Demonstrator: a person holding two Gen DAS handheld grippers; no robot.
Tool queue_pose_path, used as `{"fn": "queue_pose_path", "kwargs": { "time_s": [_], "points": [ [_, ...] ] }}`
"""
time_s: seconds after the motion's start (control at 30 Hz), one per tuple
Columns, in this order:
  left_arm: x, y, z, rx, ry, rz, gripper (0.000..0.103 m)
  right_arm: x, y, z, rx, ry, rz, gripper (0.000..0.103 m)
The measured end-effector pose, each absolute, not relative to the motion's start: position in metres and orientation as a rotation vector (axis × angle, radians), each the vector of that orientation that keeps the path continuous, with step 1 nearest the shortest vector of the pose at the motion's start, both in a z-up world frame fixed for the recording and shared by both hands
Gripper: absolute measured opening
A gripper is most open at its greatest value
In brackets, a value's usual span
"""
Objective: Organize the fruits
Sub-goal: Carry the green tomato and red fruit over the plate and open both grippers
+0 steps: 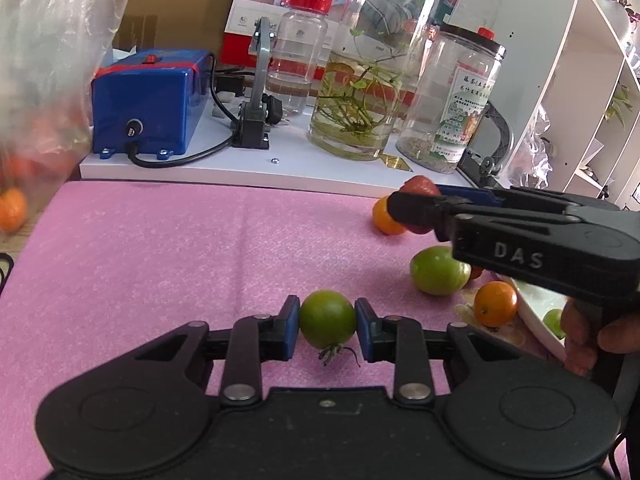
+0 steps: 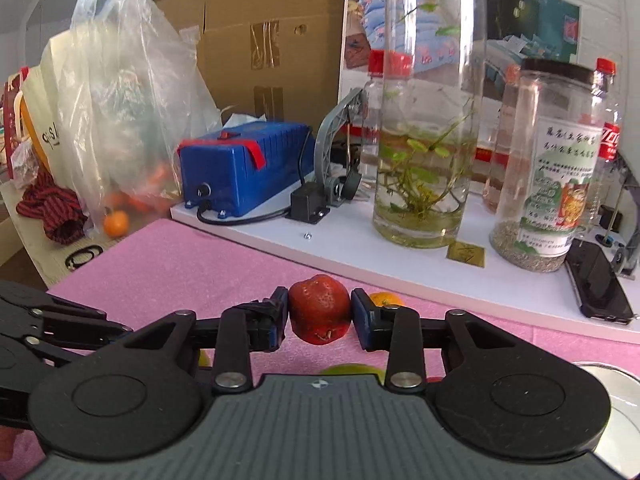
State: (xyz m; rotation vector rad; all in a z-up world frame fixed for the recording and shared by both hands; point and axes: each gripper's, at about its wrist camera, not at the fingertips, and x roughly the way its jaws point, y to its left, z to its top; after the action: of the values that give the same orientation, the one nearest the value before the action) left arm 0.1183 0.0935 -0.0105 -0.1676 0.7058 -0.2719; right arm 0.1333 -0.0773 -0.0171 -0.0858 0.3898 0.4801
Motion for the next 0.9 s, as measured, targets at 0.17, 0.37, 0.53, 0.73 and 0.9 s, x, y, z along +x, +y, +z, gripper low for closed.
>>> {"fn": "queue_pose_path", "kwargs": {
  "time_s": [0.17, 0.37, 0.53, 0.73, 0.9],
  "points": [
    [0.105, 0.068, 0.015, -0.151, 0.641, -0.345, 0.103, 0.107, -0.117, 0.004, -0.045, 0.328, 0.431, 0.060],
    [0.099, 0.022, 0.035, -0.143, 0.598, -0.470, 0.103, 0.072, -0.182, 0.022, -0.014, 0.246, 0.301, 0.060],
    [0.099, -0.021, 0.038, -0.125, 0.594, -0.559, 0.103, 0.050, -0.228, 0.005, 0.022, 0.278, 0.195, 0.060],
    [0.114, -0.059, 0.026, -0.096, 0.642, -0.611, 0.103, 0.043, -0.243, -0.030, 0.026, 0.372, 0.184, 0.060],
    [0.131, -0.070, 0.013, -0.079, 0.691, -0.595, 0.103, 0.047, -0.239, -0.045, 0.024, 0.414, 0.216, 0.060]
  ]
}}
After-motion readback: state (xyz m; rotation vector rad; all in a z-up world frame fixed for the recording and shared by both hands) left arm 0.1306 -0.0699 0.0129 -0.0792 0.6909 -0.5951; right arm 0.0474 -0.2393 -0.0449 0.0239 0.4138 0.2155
